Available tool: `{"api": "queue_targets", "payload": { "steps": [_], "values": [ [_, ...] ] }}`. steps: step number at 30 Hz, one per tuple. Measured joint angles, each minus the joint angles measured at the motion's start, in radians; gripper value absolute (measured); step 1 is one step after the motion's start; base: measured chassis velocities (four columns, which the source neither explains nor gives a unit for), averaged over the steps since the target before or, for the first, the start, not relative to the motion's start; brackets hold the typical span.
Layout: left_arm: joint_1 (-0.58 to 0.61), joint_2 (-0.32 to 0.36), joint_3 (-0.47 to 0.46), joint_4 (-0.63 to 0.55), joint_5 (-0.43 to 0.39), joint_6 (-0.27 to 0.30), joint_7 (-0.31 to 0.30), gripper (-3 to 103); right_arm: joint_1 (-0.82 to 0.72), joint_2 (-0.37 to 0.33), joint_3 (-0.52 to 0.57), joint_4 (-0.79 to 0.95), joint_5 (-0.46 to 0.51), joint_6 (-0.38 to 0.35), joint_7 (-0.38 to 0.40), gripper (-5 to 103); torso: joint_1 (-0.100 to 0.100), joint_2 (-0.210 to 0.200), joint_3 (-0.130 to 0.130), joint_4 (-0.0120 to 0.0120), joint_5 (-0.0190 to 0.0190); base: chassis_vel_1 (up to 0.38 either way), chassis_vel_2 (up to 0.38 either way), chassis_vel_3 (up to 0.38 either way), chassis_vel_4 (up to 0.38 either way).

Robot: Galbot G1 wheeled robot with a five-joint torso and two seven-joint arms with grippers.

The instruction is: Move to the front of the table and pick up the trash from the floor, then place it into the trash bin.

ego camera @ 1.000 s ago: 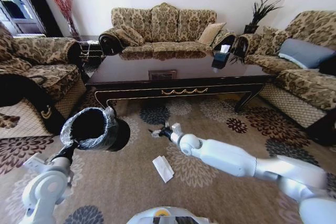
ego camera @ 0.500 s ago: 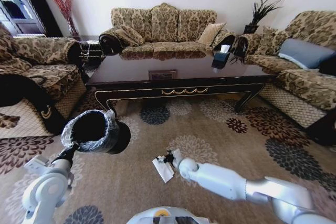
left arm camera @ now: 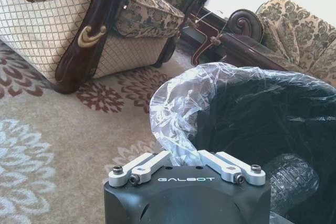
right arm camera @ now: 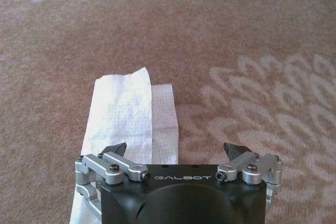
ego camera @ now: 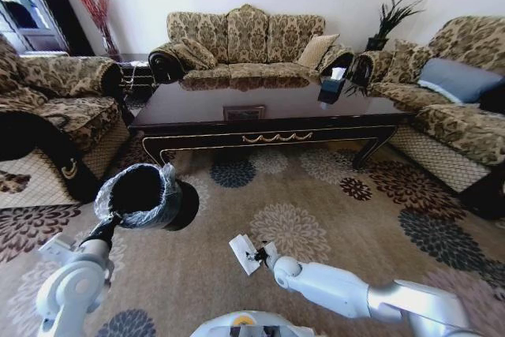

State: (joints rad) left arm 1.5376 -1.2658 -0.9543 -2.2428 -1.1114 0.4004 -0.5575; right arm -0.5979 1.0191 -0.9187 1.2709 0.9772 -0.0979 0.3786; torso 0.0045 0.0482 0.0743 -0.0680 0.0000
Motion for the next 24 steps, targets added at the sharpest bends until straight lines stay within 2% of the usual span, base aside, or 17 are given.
{"api": "queue_targets", "payload": {
  "steps": [5,19,20,22,24],
  "values": [
    [-0.001,0.008,-0.003,0.006,-0.002,-0.002,0.003,3,-0.008,0.012,0.004,0.003,0.066,0.000,-0.001,100,0.000,0.000,0.000,0.0000,-0.0001,0.000,0.000,0.000,0.000],
    [-0.009,0.008,0.010,0.021,0.002,-0.003,0.004,3,-0.013,0.008,-0.004,-0.006,0.082,-0.017,-0.052,100,0.000,0.000,0.000,0.0000,0.0000,0.000,0.000,0.000,0.000],
    [-0.011,0.010,0.012,0.021,0.002,-0.003,0.004,3,-0.013,0.005,-0.009,-0.008,0.081,-0.021,-0.053,102,0.000,0.000,0.000,0.0000,0.0000,0.000,0.000,0.000,0.000],
    [-0.012,0.012,0.013,0.021,0.002,-0.003,0.005,3,-0.012,0.000,-0.018,-0.007,0.074,-0.032,-0.053,95,0.000,0.000,0.000,0.0000,0.0000,0.000,0.000,0.000,0.000],
    [-0.012,0.014,0.013,0.021,0.002,-0.003,0.005,3,-0.011,-0.001,-0.022,-0.007,0.068,-0.036,-0.053,95,0.000,0.000,0.000,0.0000,-0.0001,0.000,0.000,0.000,0.000]
  ]
}}
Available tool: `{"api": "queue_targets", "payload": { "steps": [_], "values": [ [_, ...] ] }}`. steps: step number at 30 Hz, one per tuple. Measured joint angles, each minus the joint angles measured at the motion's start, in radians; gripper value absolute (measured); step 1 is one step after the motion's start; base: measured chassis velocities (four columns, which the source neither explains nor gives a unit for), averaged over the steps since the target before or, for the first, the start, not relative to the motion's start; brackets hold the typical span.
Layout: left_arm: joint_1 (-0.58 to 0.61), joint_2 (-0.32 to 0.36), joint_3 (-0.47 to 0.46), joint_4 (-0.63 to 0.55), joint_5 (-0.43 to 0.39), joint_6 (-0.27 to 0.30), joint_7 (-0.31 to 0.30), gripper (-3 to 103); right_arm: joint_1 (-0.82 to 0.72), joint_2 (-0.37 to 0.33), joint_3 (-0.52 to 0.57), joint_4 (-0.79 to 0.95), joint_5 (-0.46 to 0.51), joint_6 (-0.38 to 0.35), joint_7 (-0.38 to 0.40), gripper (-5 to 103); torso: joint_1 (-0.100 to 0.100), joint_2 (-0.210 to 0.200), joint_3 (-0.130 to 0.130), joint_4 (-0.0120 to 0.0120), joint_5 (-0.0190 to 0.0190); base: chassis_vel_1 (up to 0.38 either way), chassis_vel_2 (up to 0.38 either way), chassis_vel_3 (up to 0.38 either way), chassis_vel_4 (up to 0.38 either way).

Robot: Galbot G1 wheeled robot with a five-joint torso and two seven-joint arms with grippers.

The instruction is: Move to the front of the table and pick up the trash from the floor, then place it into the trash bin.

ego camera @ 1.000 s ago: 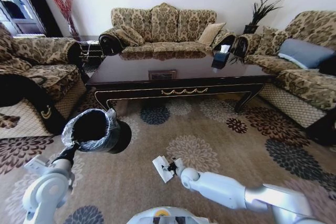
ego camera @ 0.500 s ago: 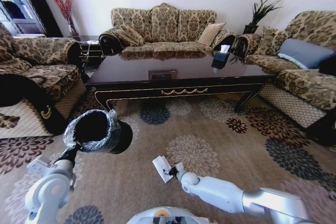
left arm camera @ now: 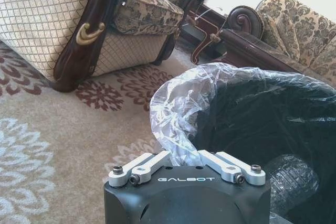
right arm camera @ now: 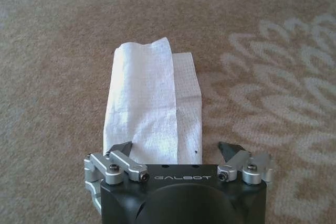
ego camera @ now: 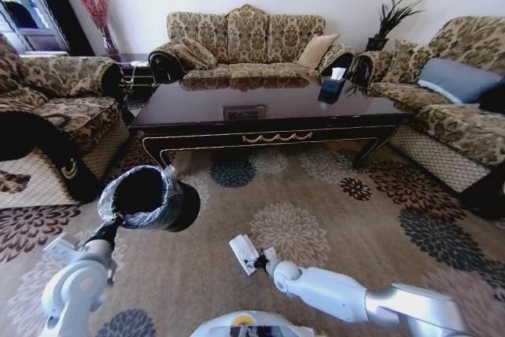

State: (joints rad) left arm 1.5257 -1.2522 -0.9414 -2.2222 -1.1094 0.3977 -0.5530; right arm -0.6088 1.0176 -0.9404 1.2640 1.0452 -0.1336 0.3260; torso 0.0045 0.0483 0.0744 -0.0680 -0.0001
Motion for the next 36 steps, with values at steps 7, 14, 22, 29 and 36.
{"api": "queue_targets", "payload": {
  "steps": [7,14,22,29,36],
  "values": [
    [0.001,0.006,-0.001,0.005,0.000,0.000,0.000,3,0.007,-0.004,-0.024,0.015,-0.016,-0.008,0.010,68,0.000,0.000,0.000,-0.0001,-0.0003,0.000,0.000,0.000,0.000],
    [-0.001,0.004,0.001,0.015,0.006,-0.002,0.003,3,0.020,-0.014,-0.045,0.038,-0.028,0.006,0.011,46,0.000,0.000,0.000,0.0003,0.0003,0.000,0.000,0.000,0.000],
    [-0.010,0.006,0.012,0.025,0.018,-0.005,0.012,3,0.036,-0.025,-0.051,0.089,-0.037,0.020,0.040,14,0.000,0.000,0.000,0.0001,0.0001,0.000,0.000,0.000,0.000],
    [-0.012,0.011,0.012,0.031,0.020,-0.006,0.015,3,0.064,-0.054,-0.071,0.122,-0.080,0.052,0.018,0,0.000,0.000,0.000,0.0000,0.0002,0.000,0.000,0.000,0.000],
    [-0.012,0.015,0.017,0.042,0.022,-0.008,0.017,3,0.120,-0.090,-0.033,0.165,-0.181,0.147,-0.038,0,0.000,0.000,0.000,0.0000,0.0003,0.000,0.000,0.000,0.000]
  ]
}}
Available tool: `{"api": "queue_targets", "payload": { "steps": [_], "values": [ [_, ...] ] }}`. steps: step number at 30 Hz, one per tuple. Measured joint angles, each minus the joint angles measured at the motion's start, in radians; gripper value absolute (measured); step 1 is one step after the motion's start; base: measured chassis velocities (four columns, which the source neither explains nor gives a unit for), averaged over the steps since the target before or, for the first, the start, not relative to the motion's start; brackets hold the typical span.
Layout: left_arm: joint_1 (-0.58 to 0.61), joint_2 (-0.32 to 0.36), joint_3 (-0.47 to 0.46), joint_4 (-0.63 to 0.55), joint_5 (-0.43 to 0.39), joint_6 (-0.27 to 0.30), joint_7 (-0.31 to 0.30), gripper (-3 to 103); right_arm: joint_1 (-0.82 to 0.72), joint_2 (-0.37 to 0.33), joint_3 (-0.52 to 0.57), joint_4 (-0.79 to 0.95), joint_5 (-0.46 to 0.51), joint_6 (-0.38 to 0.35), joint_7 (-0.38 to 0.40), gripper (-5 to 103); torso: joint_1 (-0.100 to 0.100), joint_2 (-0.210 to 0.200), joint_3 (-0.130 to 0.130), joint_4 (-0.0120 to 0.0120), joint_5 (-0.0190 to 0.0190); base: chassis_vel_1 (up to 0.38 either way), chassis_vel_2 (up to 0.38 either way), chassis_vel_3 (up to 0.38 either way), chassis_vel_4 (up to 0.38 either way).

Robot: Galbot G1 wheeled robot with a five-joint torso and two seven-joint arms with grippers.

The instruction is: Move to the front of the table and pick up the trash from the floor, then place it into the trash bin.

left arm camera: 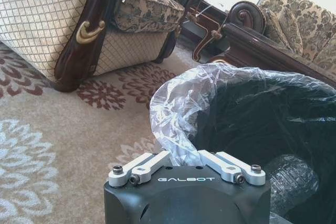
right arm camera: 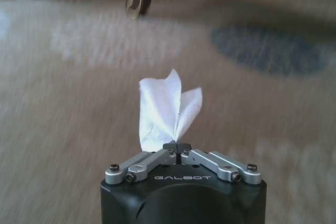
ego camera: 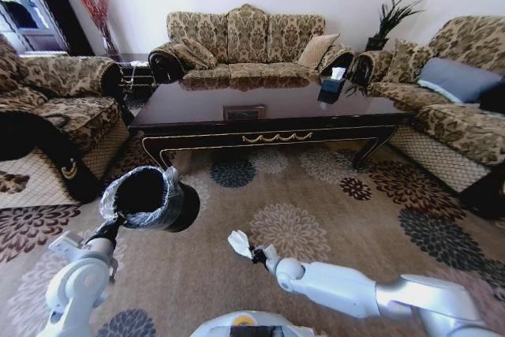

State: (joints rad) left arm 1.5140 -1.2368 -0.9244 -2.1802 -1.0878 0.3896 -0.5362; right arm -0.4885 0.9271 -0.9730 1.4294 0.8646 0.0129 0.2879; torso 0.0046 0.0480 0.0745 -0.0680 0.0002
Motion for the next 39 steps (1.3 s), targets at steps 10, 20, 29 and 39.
{"api": "queue_targets", "payload": {
  "steps": [10,20,29,39],
  "values": [
    [-0.011,0.012,0.050,0.032,0.018,-0.002,0.011,3,0.297,-0.032,0.109,0.098,-0.119,0.168,-0.205,0,0.000,0.000,0.000,0.0002,-0.0003,0.000,0.000,0.000,0.000],
    [-0.017,0.027,0.062,0.043,0.016,-0.002,-0.006,3,0.471,0.052,0.131,0.125,-0.064,0.244,-0.258,0,0.000,0.000,0.000,0.0000,-0.0001,0.000,0.000,0.000,0.000],
    [-0.028,0.032,0.060,0.044,0.008,0.004,-0.004,3,0.600,0.225,0.008,0.116,-0.015,0.245,-0.251,0,0.000,0.000,0.000,0.0002,-0.0004,0.000,0.000,0.000,0.000],
    [-0.045,0.035,0.057,0.062,-0.005,0.006,-0.004,3,0.671,0.403,-0.122,0.093,-0.005,0.252,-0.246,0,0.000,0.000,0.000,-0.0002,-0.0005,0.000,0.000,0.000,0.000]
  ]
}}
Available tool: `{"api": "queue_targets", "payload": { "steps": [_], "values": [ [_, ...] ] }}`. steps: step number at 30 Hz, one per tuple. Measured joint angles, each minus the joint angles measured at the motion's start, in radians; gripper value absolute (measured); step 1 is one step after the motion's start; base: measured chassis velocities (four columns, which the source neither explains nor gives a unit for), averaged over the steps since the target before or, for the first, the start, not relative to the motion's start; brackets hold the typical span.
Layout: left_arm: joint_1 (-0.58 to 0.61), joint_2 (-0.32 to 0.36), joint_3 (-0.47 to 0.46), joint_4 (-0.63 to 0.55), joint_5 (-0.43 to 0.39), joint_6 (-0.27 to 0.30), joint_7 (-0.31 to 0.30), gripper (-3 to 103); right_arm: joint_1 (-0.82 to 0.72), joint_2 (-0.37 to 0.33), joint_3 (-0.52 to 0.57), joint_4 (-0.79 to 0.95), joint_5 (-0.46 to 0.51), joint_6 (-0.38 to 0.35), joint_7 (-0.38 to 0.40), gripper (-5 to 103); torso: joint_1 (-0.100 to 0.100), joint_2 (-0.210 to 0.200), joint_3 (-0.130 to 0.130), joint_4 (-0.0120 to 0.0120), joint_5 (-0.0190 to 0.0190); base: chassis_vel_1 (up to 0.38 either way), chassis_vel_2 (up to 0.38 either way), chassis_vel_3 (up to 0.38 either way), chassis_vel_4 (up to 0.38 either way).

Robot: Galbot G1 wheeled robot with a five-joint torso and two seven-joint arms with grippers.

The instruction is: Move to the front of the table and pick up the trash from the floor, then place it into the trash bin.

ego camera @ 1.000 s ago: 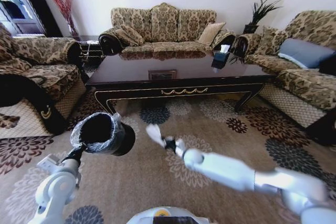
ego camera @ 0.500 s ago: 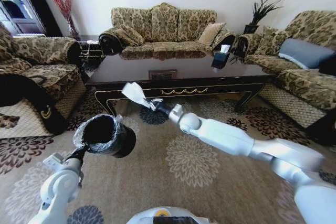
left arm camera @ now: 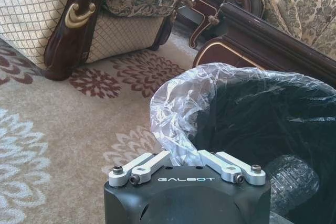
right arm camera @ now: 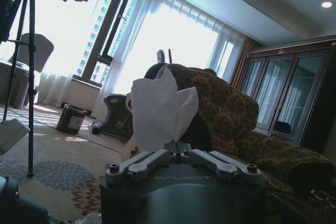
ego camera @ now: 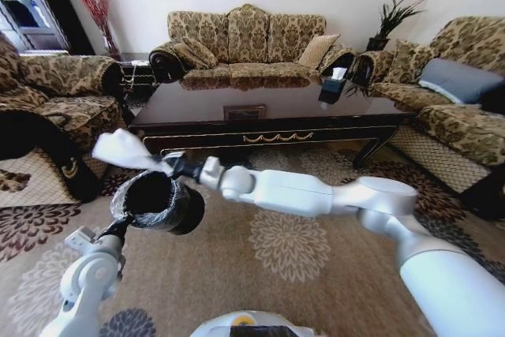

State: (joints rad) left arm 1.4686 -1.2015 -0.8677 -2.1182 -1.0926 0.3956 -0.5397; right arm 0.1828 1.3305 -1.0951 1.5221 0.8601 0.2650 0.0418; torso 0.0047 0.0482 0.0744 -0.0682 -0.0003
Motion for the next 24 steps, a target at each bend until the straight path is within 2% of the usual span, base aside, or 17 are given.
{"api": "queue_targets", "payload": {
  "steps": [10,11,12,15,17,21,23,24],
  "values": [
    [-0.001,0.016,-0.010,-0.003,-0.017,0.001,0.001,3,-0.049,0.023,-0.032,-0.071,-0.055,0.013,0.000,0,0.000,0.000,0.000,0.0001,0.0003,0.000,0.000,0.000,0.000],
    [0.000,0.019,-0.012,-0.004,-0.019,0.001,0.002,3,-0.055,0.019,-0.035,-0.076,-0.059,0.015,0.000,5,0.000,0.000,0.000,0.0000,0.0002,0.000,0.000,0.000,0.000],
    [0.000,0.019,-0.012,-0.004,-0.019,0.001,0.002,3,-0.055,0.019,-0.035,-0.076,-0.059,0.015,0.000,5,0.000,0.000,0.000,0.0000,0.0002,0.000,0.000,0.000,0.000],
    [0.001,0.025,-0.015,-0.003,-0.020,0.001,0.004,3,-0.061,0.009,-0.038,-0.072,-0.060,0.020,0.000,21,0.000,0.000,0.000,0.0001,0.0003,0.000,0.000,0.000,0.000],
    [0.001,0.025,-0.015,-0.002,-0.020,0.001,0.004,3,-0.061,0.006,-0.039,-0.069,-0.060,0.021,0.000,21,0.000,0.000,0.000,0.0001,0.0003,0.000,0.000,0.000,0.000],
    [0.000,0.022,-0.012,0.001,-0.019,0.001,0.004,3,-0.056,-0.009,-0.039,-0.046,-0.054,0.024,0.001,43,0.000,0.000,0.000,0.0003,0.0003,0.000,0.000,0.000,0.000],
    [0.001,0.021,-0.011,0.001,-0.019,0.001,0.004,3,-0.055,-0.011,-0.039,-0.044,-0.054,0.024,0.001,43,0.000,0.000,0.000,0.0003,0.0003,0.000,0.000,0.000,0.000],
    [0.001,0.020,-0.011,0.000,-0.019,0.001,0.004,3,-0.054,-0.018,-0.039,-0.037,-0.053,0.024,0.001,54,0.000,0.000,0.000,0.0003,0.0004,0.000,0.000,0.000,0.000]
  ]
}}
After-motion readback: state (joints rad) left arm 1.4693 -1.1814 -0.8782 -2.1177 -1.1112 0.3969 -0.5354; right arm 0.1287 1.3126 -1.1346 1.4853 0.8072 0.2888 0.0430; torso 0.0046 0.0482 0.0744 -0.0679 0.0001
